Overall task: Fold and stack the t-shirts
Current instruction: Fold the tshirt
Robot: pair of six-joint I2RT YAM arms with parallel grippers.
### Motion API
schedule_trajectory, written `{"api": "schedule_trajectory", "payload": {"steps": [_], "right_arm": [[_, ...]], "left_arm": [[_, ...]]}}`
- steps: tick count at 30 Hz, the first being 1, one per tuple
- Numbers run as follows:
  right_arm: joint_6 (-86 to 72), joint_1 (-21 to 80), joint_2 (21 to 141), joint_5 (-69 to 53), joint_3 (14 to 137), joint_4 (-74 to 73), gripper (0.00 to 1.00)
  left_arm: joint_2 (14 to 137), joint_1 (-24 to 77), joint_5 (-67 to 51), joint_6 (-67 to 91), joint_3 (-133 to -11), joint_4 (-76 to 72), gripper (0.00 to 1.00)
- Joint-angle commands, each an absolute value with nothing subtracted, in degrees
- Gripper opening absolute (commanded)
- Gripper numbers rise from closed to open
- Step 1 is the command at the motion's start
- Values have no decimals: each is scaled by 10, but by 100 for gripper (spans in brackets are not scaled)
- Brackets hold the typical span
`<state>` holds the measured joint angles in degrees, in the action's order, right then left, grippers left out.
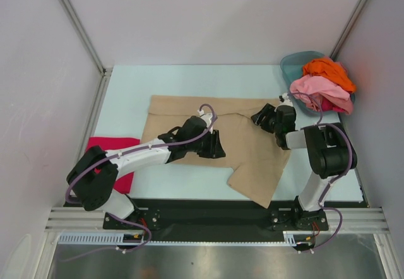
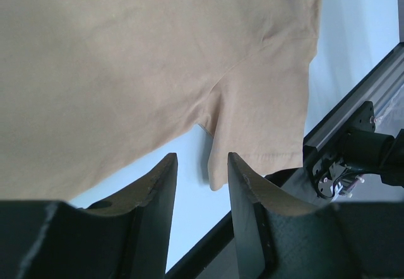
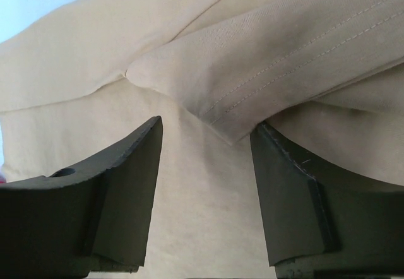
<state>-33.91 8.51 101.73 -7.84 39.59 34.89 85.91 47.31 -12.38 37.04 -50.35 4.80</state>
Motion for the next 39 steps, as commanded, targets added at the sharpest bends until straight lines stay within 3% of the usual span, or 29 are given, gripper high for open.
{"api": "schedule_trajectory", "payload": {"steps": [1,9,13,16,18,36,39], "right_arm": [[-352,83,1030,-82,413,408,62],[-366,84,1036,-79,402,448,48],[-389,83,1042,-94,402,465,29],[-428,83,1037,-100,407,437,5],[-450,83,1034,-108,416,411,0],[-643,127,918,-58,379,236,0],[-661,147,913,-43,380,213,6]], "left_arm": [[857,466,-136,366,-500,30,43],[854,463,-140,364,-495,26,43],[853,462,-142,364,-491,25,43],[850,461,-142,366,-490,21,43],[850,460,-144,367,-489,18,43],[847,459,-171,393,-468,-25,43],[846,459,-174,395,-463,-26,43]]}}
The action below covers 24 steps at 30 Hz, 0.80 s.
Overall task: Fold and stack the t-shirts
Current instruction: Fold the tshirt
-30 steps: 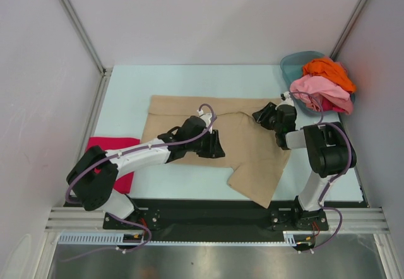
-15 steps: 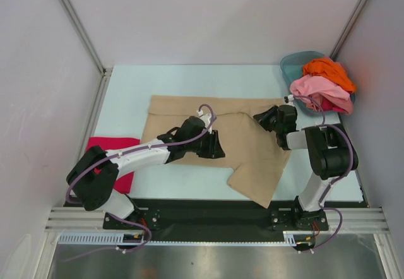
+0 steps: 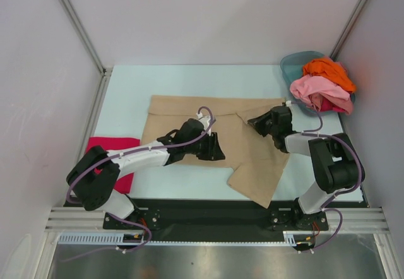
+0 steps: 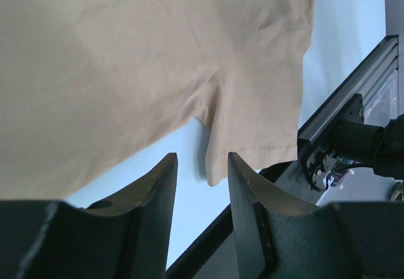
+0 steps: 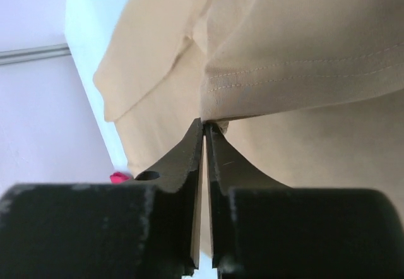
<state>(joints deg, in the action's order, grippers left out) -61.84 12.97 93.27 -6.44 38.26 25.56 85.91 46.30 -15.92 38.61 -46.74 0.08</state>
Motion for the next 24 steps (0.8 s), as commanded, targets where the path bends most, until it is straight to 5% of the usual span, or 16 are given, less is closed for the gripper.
{"api": "schedule_trajectory", "payload": {"steps": [1,6,12,24], "right_arm": [[-665,150,911,-40,381,203,8],[-657,162,872,-57,374,158,32],[-449,131,750,21,381,50,61],[-217,-35,829,-94,399,94,66]], "left_arm": [[845,458,-174,396,-463,-26,43],[854,458,-175,396,-468,-29,44],[931,454,-201,404,-526,-94,43],[1186,452,-164,453,-755,-120,49]]}}
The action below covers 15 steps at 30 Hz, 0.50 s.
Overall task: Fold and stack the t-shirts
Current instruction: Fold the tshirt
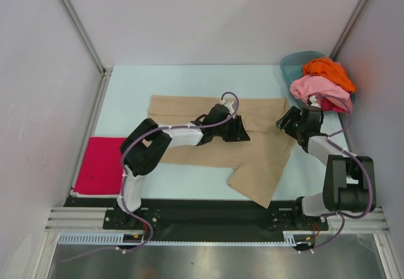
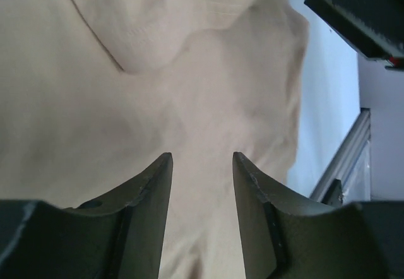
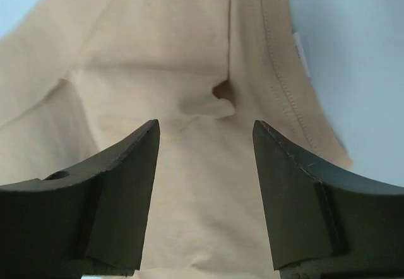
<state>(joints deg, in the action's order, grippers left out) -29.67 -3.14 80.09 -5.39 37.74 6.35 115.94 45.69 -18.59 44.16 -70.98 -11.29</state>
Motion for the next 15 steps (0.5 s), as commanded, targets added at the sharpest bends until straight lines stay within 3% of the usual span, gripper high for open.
{"api": "schedule_trajectory", "payload": {"steps": [1,8,10,15], "right_arm": [[-214,-35,838,-95,403,98,65],[-217,-54,903,-148,432,128,56],[-220,-54,910,-151,437,130,50],[-216,-60,914,-169,439,123,51]], "left_arm": [[1196,451,-155,447,-765,-104,49],[1237,450,-83,396,-820,-51,55],[1259,450,-84,386,-847,-34,54],[1295,447,-84,387,-897,-16,52]]}}
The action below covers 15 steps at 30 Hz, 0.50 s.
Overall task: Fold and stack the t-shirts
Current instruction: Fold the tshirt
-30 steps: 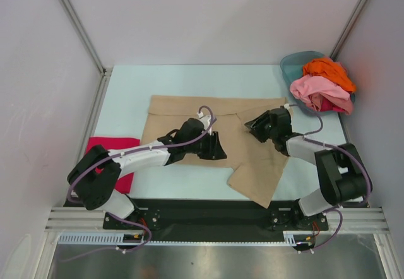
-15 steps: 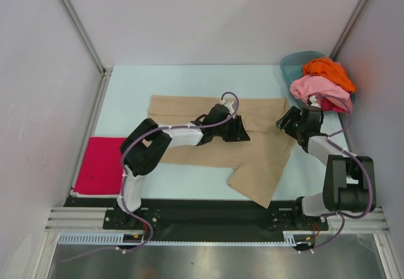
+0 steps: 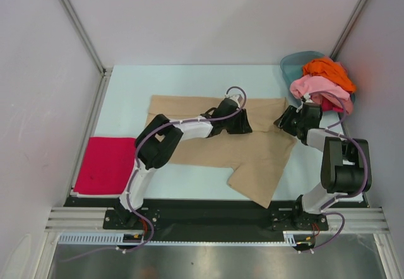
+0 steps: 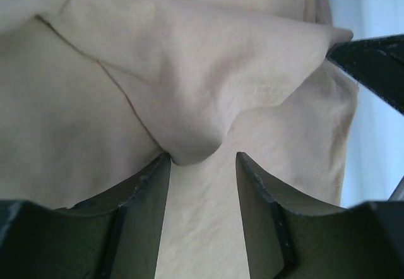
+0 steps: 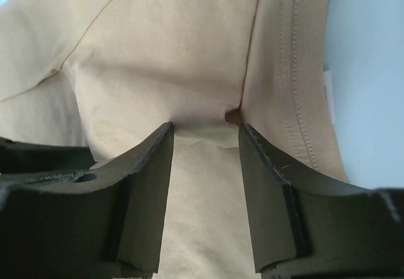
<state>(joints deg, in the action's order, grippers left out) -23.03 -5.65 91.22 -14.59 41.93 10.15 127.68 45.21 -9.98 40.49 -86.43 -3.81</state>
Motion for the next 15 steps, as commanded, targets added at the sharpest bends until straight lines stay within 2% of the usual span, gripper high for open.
{"api": "schedule_trajectory", "payload": {"steps": [1,8,11,15], "right_arm": [[-214,-60,916,-172,440,122,52],[-205,-62,920,-185,453,112,55],[-204,-62,932,-193,461,102,55],[-192,-63,940,-193,468,88,56]], "left_arm": [[1298,446,-84,386,-903,-12,52],[1314,442,-87,386,-932,-4,52],[1321,442,-91,385,-943,15,44],[1317,442,-92,385,-943,22,40]]}}
